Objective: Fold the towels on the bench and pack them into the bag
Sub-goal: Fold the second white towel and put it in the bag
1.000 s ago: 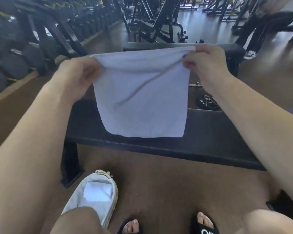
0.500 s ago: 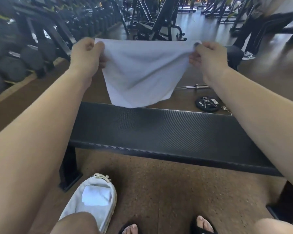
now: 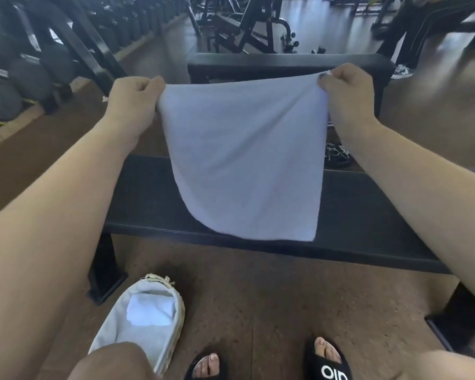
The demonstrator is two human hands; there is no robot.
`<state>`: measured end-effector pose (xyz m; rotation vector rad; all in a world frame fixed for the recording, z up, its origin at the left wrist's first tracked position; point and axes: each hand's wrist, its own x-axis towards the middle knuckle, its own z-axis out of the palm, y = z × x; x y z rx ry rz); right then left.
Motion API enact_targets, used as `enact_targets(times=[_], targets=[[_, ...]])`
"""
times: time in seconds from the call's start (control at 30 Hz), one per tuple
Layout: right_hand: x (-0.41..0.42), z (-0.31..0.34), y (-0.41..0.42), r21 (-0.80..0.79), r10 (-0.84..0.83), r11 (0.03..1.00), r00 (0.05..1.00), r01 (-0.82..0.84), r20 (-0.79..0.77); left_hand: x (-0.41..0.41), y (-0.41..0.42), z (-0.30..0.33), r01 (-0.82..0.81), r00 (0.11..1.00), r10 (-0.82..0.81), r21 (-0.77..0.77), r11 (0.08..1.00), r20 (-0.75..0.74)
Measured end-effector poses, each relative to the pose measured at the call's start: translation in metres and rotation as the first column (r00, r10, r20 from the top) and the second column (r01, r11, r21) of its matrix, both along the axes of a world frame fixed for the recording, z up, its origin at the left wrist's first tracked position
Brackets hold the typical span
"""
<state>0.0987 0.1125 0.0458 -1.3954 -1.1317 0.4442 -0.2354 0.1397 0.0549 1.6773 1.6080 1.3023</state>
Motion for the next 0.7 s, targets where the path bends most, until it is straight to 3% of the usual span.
enact_targets(times=[0.13,0.27,0.47,0.6,0.7], targets=[[0.003,-0.001,0.010,-0.027,-0.019,0.999,0.999,0.020,0.036,0.006,0.009,0.004,-0.006,1.000,0.005,0.028,1.000,0.020],[0.001,0.003,0.017,0.001,-0.024,1.000,0.999,0.025,-0.047,0.014,0.018,0.011,-0.023,0.999,0.022,0.027,0.999,0.045],[0.004,0.019,0.004,0.135,-0.041,0.989,0.994,0.054,-0.099,0.027,0.011,0.021,-0.011,0.997,-0.004,0.195,0.981,0.076],[0.014,-0.031,-0.029,0.046,-0.069,0.997,0.998,0.069,0.008,0.027,-0.027,-0.026,0.033,0.999,-0.038,0.153,0.988,0.031],[0.016,-0.093,-0.073,-0.118,-0.047,0.991,0.996,0.057,0.080,0.021,-0.066,-0.089,0.107,0.993,-0.107,0.005,0.994,-0.042]])
